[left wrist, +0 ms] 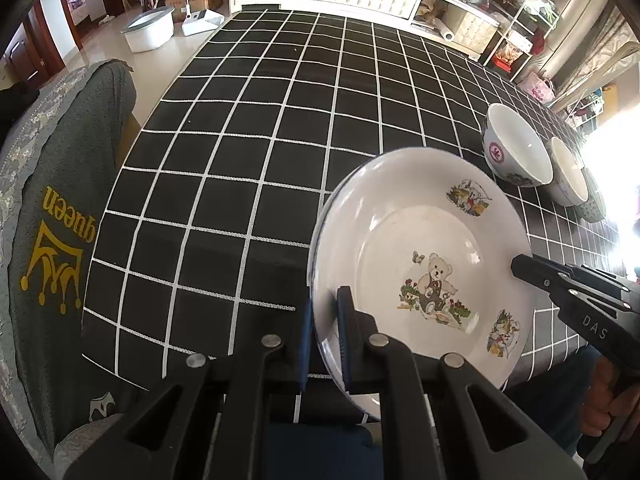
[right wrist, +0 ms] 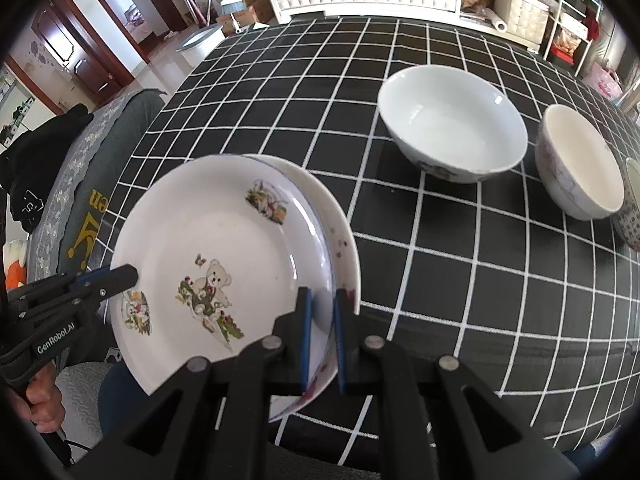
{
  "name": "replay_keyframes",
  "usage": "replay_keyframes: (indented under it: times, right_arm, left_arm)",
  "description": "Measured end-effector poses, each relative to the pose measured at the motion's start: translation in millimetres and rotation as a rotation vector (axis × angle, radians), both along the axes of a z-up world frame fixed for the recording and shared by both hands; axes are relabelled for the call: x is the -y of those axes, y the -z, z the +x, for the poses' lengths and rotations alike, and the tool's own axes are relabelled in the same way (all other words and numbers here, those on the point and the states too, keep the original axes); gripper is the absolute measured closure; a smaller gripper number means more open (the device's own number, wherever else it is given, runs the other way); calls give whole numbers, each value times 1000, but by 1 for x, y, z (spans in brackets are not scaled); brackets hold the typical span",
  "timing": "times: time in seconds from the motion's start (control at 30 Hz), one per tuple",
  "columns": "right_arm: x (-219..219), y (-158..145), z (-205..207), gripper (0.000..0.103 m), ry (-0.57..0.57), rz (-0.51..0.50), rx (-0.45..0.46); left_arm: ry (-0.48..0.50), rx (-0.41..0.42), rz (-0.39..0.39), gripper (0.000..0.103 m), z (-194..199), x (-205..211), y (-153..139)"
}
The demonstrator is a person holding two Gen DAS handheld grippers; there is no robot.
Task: Organize plates and bowls
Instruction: 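Lower the bear-print plate onto the stacked plates with the right tool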
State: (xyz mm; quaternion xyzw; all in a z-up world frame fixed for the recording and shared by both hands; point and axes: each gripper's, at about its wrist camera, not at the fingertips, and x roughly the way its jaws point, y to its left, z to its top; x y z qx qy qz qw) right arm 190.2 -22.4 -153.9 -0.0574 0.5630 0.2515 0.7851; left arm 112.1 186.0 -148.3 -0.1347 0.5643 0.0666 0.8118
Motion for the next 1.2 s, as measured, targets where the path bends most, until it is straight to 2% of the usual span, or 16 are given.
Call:
replay_keyframes:
  times: [0.13, 0.57, 1.2]
  right_arm:
    - [0, 2, 3, 89, 5, 7, -12]
    - [4, 1, 3, 89, 2, 20, -5]
    - [7, -5, -3, 89, 17, 12, -14]
  left_arm:
    - [1, -9, 15, 93, 4, -1, 3]
    - [-11, -24, -12, 92, 8, -3, 13]
    - [-18, -7, -19, 92, -4, 0, 6]
